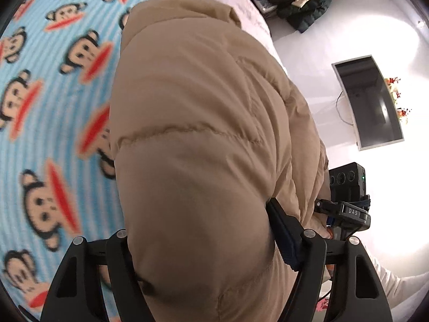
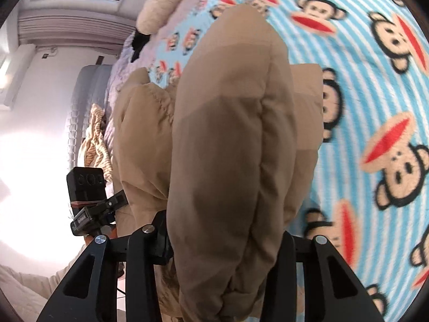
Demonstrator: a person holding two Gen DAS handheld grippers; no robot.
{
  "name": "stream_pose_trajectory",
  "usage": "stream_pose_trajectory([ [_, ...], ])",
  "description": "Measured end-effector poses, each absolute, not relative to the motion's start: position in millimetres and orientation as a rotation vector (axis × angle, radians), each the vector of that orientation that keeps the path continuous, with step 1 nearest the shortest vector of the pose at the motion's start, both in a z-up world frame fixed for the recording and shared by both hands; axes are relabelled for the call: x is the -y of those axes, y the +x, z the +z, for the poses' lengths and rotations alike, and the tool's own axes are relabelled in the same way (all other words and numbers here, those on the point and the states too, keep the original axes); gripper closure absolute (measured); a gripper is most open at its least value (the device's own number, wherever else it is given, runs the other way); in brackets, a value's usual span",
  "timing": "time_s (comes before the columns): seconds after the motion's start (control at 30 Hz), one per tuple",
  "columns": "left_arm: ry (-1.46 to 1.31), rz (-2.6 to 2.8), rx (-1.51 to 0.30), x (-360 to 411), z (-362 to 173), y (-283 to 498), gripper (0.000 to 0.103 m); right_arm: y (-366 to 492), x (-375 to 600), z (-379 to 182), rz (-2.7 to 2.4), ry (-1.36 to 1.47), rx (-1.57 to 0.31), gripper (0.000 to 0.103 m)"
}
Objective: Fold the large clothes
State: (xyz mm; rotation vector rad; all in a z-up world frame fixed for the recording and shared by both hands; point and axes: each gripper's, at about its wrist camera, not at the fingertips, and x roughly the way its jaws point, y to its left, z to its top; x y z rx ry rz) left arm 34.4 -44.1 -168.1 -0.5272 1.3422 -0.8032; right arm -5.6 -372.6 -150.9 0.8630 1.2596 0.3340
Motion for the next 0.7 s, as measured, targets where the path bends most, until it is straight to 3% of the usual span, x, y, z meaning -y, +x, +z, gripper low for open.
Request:
stream_pose_trajectory([
  [0.37,-0.441,-0.719,-1.243,-117.1,-137.5,86.0,0.027,56.2,231.3,-144.9,0.408,0.876,-1.174,0.058],
  [0.5,-0.430,-0.611,-1.255,-163.9,-161.8,106.3,0.027,89.3,178.4,-170.7,0.422,0.863,-1.206,0.058],
  [0.6,-0.466,-0.522,-1.344,-183.7,-202.1,114.9,0.023,105.9,154.7,-194.9,0.329,0.852,-1.293,0.054],
  [0.7,-0.488,-0.495,-1.346,-190.0,-201.9,109.5,0.023,110.4,150.1,-185.4,0.236,0.821,-1.324,0.040],
])
